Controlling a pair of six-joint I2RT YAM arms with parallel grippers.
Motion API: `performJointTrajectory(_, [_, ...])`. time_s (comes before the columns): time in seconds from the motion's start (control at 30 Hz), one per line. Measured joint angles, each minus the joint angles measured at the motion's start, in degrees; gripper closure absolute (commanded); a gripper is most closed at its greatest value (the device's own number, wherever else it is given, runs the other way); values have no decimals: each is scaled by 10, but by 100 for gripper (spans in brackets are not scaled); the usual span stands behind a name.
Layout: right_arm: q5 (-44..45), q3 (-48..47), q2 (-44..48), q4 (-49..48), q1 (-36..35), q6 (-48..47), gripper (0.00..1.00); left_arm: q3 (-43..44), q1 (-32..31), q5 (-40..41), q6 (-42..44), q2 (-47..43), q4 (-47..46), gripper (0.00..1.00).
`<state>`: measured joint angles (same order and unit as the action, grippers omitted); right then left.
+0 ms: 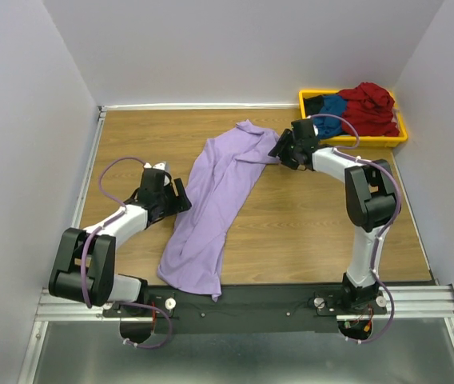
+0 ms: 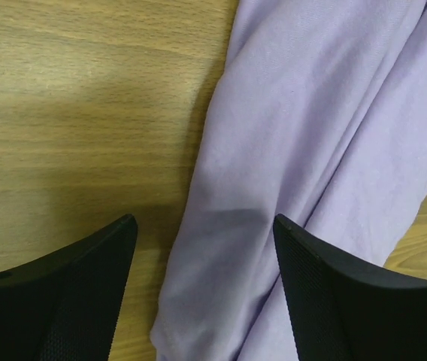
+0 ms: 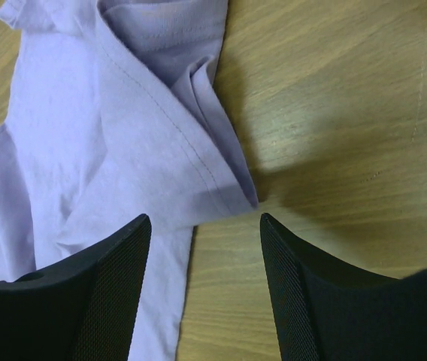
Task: Fold and stack the t-shirts
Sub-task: Flatten the tshirt out
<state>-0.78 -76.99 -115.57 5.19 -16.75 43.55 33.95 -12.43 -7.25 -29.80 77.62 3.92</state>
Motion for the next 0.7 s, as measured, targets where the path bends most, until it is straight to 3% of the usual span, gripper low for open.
performJointTrajectory(0.1, [0,0,-7,-14,0,4,33,3,-5,0,2,10,-6,38])
performJointTrajectory(0.17, [0,-2,-18,-27,1,5,33,5,-10,0,1,19,-9,53])
performJointTrajectory(0.2, [0,-2,-23,-28,3,5,33,7,-12,0,2,24,-10,53])
performJointTrajectory(0.27, [-7,-10,-35,-39,4,8,34,11,-14,1,2,32,-11,68])
performJointTrajectory(0.3, [-11,-14,-40,-43,4,8,36,13,-15,1,3,35,-12,81])
performJointTrajectory(0.37, [-15,-16,-44,-49,4,9,44,15,-15,1,5,43,-13,92])
performJointTrajectory(0.4, [-16,-16,-45,-51,4,9,61,17,-16,2,5,49,-14,100])
performJointTrajectory(0.5, [-19,-16,-48,-52,4,7,89,29,-15,6,9,65,-13,100])
performJointTrajectory(0.57, [-18,-10,-47,-52,7,2,98,45,-14,9,11,81,-11,100])
performJointTrajectory(0.7, [-12,45,-7,-49,17,-9,99,97,-9,23,24,124,-3,100])
